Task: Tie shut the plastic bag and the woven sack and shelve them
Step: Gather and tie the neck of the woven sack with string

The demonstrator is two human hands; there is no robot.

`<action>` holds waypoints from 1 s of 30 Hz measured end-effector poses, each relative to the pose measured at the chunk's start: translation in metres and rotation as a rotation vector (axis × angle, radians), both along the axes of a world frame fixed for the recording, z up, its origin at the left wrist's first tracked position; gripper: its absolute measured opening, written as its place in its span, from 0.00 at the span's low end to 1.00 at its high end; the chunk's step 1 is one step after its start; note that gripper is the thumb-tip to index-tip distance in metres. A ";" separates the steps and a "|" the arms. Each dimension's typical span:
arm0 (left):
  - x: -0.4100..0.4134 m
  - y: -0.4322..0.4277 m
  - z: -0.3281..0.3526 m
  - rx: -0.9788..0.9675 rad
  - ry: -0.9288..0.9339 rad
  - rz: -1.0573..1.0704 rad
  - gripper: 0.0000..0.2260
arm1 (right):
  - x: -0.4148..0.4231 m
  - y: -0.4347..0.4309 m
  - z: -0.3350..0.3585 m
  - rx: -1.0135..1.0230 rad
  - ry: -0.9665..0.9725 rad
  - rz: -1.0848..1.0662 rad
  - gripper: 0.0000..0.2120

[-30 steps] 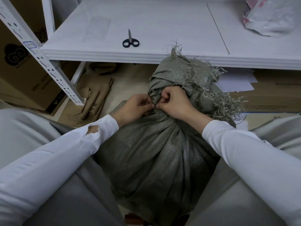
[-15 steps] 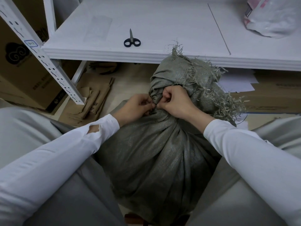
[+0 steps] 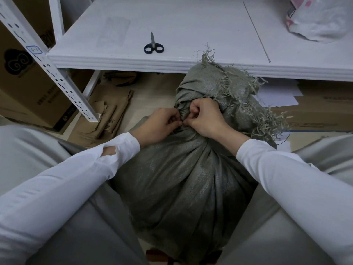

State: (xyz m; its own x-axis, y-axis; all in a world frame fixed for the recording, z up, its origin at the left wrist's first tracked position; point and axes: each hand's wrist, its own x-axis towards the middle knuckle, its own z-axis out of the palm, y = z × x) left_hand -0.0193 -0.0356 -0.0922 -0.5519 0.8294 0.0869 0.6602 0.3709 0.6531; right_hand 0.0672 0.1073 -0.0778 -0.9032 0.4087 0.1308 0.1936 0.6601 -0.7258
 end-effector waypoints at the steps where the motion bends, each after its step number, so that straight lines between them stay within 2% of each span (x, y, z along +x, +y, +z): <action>1: 0.000 0.000 0.000 -0.002 0.028 0.000 0.04 | 0.001 -0.001 0.001 0.016 0.015 0.002 0.25; 4: -0.001 0.000 0.001 -0.001 0.040 0.007 0.03 | 0.002 -0.002 0.000 0.016 0.038 0.012 0.25; 17: -0.003 -0.001 0.004 -0.032 -0.113 -0.040 0.03 | 0.005 -0.002 0.001 0.021 -0.009 0.030 0.24; 26: -0.003 0.002 0.008 -0.076 -0.194 0.039 0.05 | 0.004 0.001 -0.003 0.026 -0.001 0.073 0.22; 30: 0.000 0.008 0.013 -0.138 -0.143 0.088 0.06 | 0.005 0.001 -0.003 0.035 -0.020 0.066 0.19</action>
